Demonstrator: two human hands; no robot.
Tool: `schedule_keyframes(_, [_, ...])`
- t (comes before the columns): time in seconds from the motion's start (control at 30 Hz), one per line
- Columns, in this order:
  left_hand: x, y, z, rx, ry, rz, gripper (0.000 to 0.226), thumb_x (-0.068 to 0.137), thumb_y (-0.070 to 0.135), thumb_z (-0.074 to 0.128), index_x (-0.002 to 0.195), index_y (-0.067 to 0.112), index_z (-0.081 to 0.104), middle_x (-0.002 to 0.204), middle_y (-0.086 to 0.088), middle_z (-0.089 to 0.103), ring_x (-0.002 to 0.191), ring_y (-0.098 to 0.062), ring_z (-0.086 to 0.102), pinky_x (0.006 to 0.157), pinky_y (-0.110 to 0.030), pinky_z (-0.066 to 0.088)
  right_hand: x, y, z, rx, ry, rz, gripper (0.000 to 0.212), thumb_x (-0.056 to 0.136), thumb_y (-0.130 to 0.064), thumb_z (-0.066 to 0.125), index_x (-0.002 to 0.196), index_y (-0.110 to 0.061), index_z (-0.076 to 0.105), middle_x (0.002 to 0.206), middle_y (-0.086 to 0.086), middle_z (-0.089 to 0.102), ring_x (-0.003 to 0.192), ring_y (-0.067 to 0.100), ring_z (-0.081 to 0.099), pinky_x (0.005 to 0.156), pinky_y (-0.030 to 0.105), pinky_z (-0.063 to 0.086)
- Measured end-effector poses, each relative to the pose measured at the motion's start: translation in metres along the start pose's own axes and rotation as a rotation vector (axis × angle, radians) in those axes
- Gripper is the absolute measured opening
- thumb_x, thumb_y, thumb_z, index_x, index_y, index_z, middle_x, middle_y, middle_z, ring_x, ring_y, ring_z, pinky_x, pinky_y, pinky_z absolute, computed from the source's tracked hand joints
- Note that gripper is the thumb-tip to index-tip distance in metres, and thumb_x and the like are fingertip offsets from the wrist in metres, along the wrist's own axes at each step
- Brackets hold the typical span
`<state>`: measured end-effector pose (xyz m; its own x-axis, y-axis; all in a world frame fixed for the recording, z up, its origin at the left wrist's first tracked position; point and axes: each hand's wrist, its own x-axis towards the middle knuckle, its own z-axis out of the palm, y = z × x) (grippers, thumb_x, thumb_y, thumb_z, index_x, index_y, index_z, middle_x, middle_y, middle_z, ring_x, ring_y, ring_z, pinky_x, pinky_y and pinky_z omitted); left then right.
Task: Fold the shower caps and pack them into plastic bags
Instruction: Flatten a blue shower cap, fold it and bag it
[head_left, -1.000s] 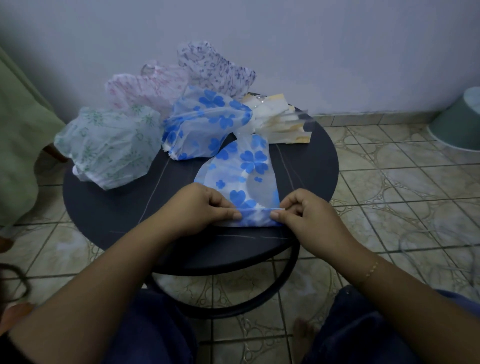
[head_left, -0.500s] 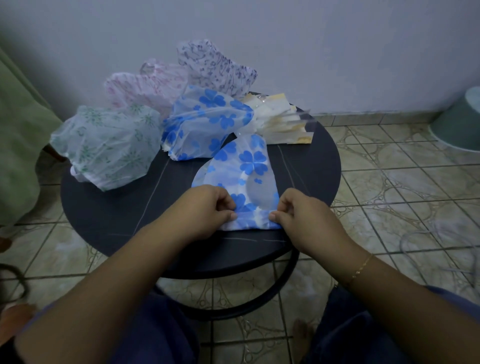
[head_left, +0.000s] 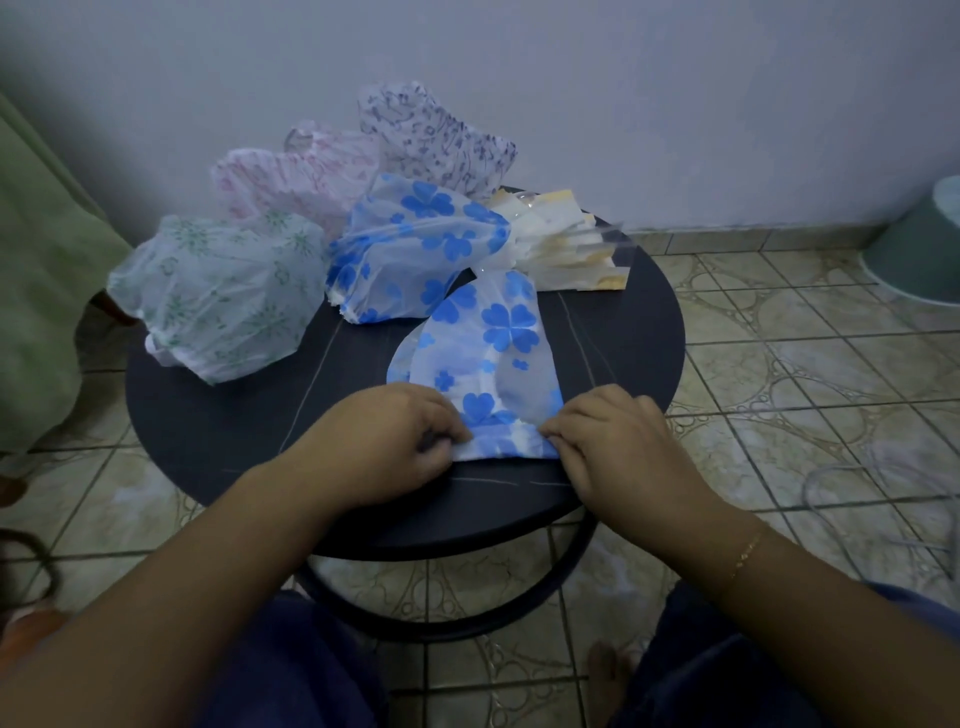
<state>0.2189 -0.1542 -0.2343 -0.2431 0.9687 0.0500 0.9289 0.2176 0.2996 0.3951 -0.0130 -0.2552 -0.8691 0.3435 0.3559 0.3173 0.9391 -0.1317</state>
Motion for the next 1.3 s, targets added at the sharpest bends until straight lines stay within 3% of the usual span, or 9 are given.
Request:
schedule_keyframes(0.13, [0.0,-0.001,-0.002,-0.024,-0.066,-0.032,0.034,0.079,0.049,0.067,0.108,0.031,0.069,0.111,0.023,0.06,0.104,0.008,0.05,0.092,-0.018,0.042,0.0,0.003,-0.009,0.09,-0.182,0.034,0.034,0.089,-0.048,0.053,0.115,-0.029,0.063,0.107,-0.012,0.058,0.105,0.013,0.045,0.079,0.027,0.024])
schedule_keyframes(0.23, [0.001,0.0,-0.001,-0.027,-0.027,-0.05,0.031,0.082,0.045,0.065,0.107,0.028,0.071,0.109,0.018,0.066,0.102,0.001,0.056,0.09,-0.021,0.044,0.001,0.006,-0.01,0.105,-0.192,0.052,0.039,0.088,-0.05,0.053,0.122,-0.032,0.057,0.112,-0.013,0.053,0.108,0.01,0.04,0.083,0.025,0.023])
schedule_keyframes(0.4, [-0.002,0.001,-0.004,-0.214,0.037,-0.169,0.019,0.084,0.043,0.063,0.098,0.036,0.073,0.094,0.024,0.068,0.092,0.01,0.056,0.076,-0.001,0.04,0.005,0.01,-0.011,0.315,-0.163,0.164,0.022,0.089,-0.035,0.059,0.109,-0.03,0.066,0.094,-0.015,0.059,0.098,0.009,0.047,0.089,0.03,0.038])
schedule_keyframes(0.47, [-0.002,0.001,-0.004,-0.309,0.06,-0.248,0.008,0.082,0.044,0.066,0.088,0.041,0.069,0.087,0.023,0.069,0.087,0.012,0.058,0.071,0.001,0.039,0.006,0.01,-0.012,0.446,-0.156,0.263,0.017,0.087,-0.034,0.063,0.103,-0.03,0.066,0.086,-0.017,0.056,0.093,0.006,0.05,0.08,0.021,0.04])
schedule_keyframes(0.63, [0.001,0.002,-0.001,-0.297,0.12,-0.288,0.01,0.085,0.039,0.064,0.075,0.036,0.062,0.081,0.019,0.065,0.079,0.009,0.056,0.063,-0.003,0.037,0.018,0.012,-0.006,0.649,-0.118,0.461,0.007,0.082,-0.031,0.07,0.083,-0.026,0.066,0.079,0.001,0.068,0.077,0.012,0.061,0.063,0.018,0.043])
schedule_keyframes(0.9, [0.011,0.0,0.006,-0.134,0.176,-0.275,0.013,0.09,0.037,0.058,0.091,0.027,0.065,0.092,0.008,0.055,0.086,-0.008,0.053,0.074,-0.021,0.038,0.033,0.012,0.003,0.671,-0.104,0.598,0.015,0.08,-0.031,0.073,0.083,-0.023,0.061,0.068,-0.007,0.057,0.067,0.007,0.054,0.058,0.019,0.038])
schedule_keyframes(1.1, [0.013,0.001,0.011,0.096,0.224,-0.235,0.026,0.09,0.045,0.054,0.111,0.032,0.06,0.107,0.01,0.055,0.1,-0.013,0.055,0.073,-0.028,0.044,0.031,0.008,0.004,0.435,-0.141,0.48,0.014,0.086,-0.034,0.064,0.089,-0.027,0.052,0.071,-0.008,0.052,0.077,0.011,0.05,0.062,0.025,0.035])
schedule_keyframes(1.23, [0.016,-0.008,0.014,0.154,0.336,0.016,0.022,0.078,0.028,0.07,0.098,0.02,0.071,0.097,0.003,0.065,0.087,-0.022,0.061,0.07,-0.029,0.048,0.028,0.008,0.007,0.33,-0.085,0.315,0.005,0.088,-0.026,0.061,0.093,-0.025,0.06,0.082,-0.01,0.049,0.088,0.012,0.044,0.071,0.024,0.034])
schedule_keyframes(1.3, [0.017,-0.008,0.015,0.133,0.287,0.085,0.016,0.078,0.019,0.072,0.094,0.02,0.073,0.1,0.004,0.068,0.091,-0.02,0.063,0.073,-0.033,0.053,0.026,0.008,0.01,0.225,-0.024,0.177,0.008,0.088,-0.02,0.061,0.092,-0.019,0.068,0.089,-0.005,0.055,0.088,0.016,0.044,0.075,0.03,0.04])
